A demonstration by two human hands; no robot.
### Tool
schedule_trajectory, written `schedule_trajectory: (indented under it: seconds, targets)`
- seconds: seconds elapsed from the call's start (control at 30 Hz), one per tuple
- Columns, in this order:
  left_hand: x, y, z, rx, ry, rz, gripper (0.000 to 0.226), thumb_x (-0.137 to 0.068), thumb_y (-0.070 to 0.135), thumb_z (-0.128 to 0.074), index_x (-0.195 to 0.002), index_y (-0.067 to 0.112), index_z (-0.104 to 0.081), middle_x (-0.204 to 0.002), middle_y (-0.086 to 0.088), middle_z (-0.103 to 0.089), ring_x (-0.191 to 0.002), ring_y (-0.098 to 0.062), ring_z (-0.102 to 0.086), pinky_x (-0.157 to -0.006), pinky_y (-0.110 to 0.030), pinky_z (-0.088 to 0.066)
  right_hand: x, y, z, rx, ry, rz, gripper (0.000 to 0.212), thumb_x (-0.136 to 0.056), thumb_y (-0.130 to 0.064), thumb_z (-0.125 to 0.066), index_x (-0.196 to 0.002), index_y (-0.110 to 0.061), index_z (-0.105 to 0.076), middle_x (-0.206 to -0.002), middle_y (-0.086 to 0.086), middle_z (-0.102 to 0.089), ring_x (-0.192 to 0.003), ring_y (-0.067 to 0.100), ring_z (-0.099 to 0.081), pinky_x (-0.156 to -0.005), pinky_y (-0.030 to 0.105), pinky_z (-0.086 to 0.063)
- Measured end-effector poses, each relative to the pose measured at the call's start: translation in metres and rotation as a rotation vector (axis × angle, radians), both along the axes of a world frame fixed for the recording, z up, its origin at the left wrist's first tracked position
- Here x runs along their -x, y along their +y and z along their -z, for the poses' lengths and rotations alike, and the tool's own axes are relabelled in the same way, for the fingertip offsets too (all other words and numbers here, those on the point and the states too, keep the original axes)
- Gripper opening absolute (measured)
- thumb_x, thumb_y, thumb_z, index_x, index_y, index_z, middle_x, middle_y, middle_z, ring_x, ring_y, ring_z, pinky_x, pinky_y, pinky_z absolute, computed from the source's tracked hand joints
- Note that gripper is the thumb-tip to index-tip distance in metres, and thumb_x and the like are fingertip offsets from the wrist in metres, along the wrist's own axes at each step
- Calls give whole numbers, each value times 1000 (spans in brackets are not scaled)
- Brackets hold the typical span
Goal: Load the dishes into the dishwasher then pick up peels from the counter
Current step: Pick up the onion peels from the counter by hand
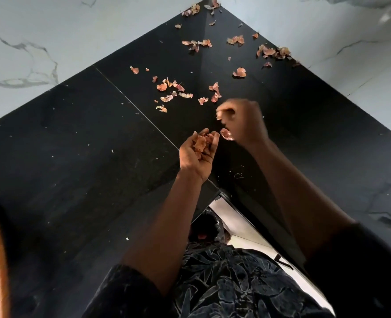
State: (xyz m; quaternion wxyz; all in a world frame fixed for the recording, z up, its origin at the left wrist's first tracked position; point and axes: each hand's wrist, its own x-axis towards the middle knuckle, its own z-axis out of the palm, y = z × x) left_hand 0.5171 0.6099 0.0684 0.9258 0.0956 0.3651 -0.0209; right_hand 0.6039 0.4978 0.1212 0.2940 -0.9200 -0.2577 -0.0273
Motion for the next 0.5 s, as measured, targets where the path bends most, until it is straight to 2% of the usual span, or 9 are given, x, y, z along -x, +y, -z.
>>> schedule_trajectory:
  seconds: [0.07, 0.13, 0.2, 0.27, 0.33, 0.43, 0.5]
  targets:
    - [3, 3, 0, 9, -22, -3, 33, -105, 23, -47, -104, -4, -66, -95, -24, -72, -88, -32, -74, -86, -35, -61, -30, -5, 15, 156, 73, 82, 30, -97, -9, -60, -127, -10, -63, -120, 9, -69, -108, 18, -66, -90, 26, -51]
    - [7, 5, -1, -7, -38, -1, 32, -105, 23, -47, -106, -4, -66, -95, -24, -72, -89, -32, -74, -85, -35, -62, -44, -7, 31, 350, 233, -18, 47, -96, -12, -61, -142, -15, -52, -138, 10, -56, -128, 24, -53, -103, 38, -46]
    - [9, 8, 0, -17, -42, -2, 32, -105, 23, -48, -107, -4, -66, -97, -24, -72, -91, -33, -74, -85, -36, -62, -45, -6, 42, 488, 258, -155, 52, -96, -17, -62, -146, -20, -49, -146, 8, -48, -135, 27, -44, -107, 41, -42]
    - [11, 11, 2, -29, -40, -2, 32, -104, 23, -49, -109, -4, -66, -100, -24, -72, -93, -33, -74, -86, -36, -61, -41, -5, 52, 501, 149, -196, 43, -97, -16, -61, -139, -17, -57, -140, 8, -52, -130, 26, -49, -105, 40, -45]
    - [12, 14, 2, -39, -39, -4, 32, -105, 23, -49, -109, -4, -67, -101, -24, -72, -92, -32, -74, -85, -36, -61, -37, -6, 56, 451, 53, -169, 29, -96, -11, -60, -124, -12, -66, -124, 7, -60, -113, 22, -59, -95, 37, -52]
    - [12, 14, 4, -42, -33, 0, 32, -104, 22, -49, -109, -5, -67, -101, -24, -71, -91, -33, -74, -85, -36, -62, -39, -18, 55, 404, 86, -53, 17, -94, -7, -62, -107, -14, -70, -107, 6, -68, -96, 18, -66, -85, 36, -57]
    - [11, 12, 6, -41, -25, 8, 32, -104, 22, -49, -108, -4, -67, -103, -24, -70, -93, -33, -73, -87, -37, -61, -45, -31, 51, 380, 123, 38, 15, -95, -7, -61, -103, -16, -71, -105, 6, -71, -95, 18, -68, -85, 34, -57]
